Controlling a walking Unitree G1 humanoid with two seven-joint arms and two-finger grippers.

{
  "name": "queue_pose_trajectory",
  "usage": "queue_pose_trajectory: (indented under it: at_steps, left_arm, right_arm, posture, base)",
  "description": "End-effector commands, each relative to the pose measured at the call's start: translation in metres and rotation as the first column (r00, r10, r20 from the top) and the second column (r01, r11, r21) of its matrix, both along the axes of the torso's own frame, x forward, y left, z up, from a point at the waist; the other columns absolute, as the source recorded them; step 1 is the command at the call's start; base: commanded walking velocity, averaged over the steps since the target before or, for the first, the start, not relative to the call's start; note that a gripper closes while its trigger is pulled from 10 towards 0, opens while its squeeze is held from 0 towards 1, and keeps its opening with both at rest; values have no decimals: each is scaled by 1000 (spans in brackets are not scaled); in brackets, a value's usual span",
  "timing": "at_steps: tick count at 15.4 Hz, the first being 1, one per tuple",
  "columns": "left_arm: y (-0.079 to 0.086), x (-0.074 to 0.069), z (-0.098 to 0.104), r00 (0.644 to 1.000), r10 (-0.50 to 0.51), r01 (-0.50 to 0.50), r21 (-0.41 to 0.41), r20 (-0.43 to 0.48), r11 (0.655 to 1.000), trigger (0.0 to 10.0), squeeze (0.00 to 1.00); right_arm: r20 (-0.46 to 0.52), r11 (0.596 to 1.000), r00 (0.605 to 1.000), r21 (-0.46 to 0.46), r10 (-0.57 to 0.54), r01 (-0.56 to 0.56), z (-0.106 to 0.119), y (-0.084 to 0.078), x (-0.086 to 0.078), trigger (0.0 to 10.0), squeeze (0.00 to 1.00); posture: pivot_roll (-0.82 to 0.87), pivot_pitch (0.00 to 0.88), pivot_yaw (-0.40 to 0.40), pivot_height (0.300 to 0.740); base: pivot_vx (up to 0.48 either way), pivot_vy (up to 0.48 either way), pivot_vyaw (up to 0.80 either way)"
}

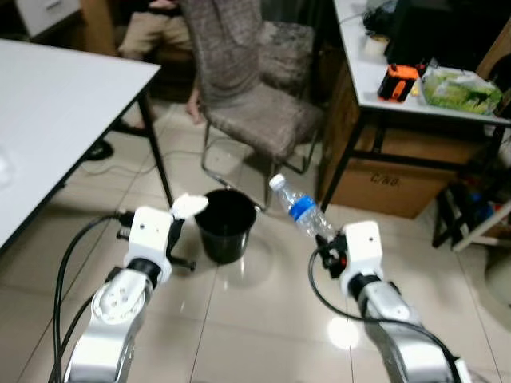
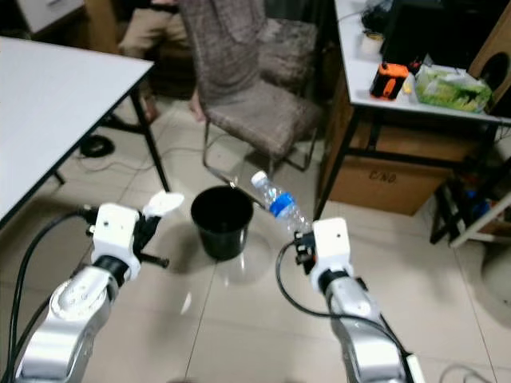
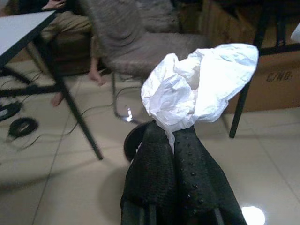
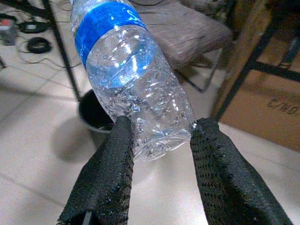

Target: Picking trash to rubbish bin

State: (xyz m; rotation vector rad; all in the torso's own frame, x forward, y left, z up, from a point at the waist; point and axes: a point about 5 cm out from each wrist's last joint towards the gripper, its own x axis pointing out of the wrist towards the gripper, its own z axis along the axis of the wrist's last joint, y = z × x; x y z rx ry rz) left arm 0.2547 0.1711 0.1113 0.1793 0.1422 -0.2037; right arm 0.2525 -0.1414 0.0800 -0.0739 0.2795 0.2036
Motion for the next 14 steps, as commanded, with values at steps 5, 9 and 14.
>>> queue_pose_trajectory:
  at_steps: [5, 9, 14]
  left_arm:
    - [-9, 1, 1, 999, -38, 38, 1, 7, 999, 10000, 0]
    - [-10, 0, -1, 999, -42, 42, 2, 2, 999, 10000, 0]
    - [-4, -6, -16, 998, -18, 17, -10, -52, 1000, 10000, 0]
  right_arm:
    - [-25, 999, 1000, -34, -13, 12, -5, -8, -2, 10000, 0]
    - [-58, 998, 998, -52, 16, -19, -11, -7, -3, 10000, 0]
    - [-108, 988, 988, -91, 111, -121, -23, 3, -7, 10000, 0]
  posture:
    - [-10, 69, -39, 740]
    - [-10, 66, -40, 740]
    - [-14, 78, -42, 740]
  base:
    - [465, 0, 0]
    - [467, 0, 0]
    - [464, 0, 539]
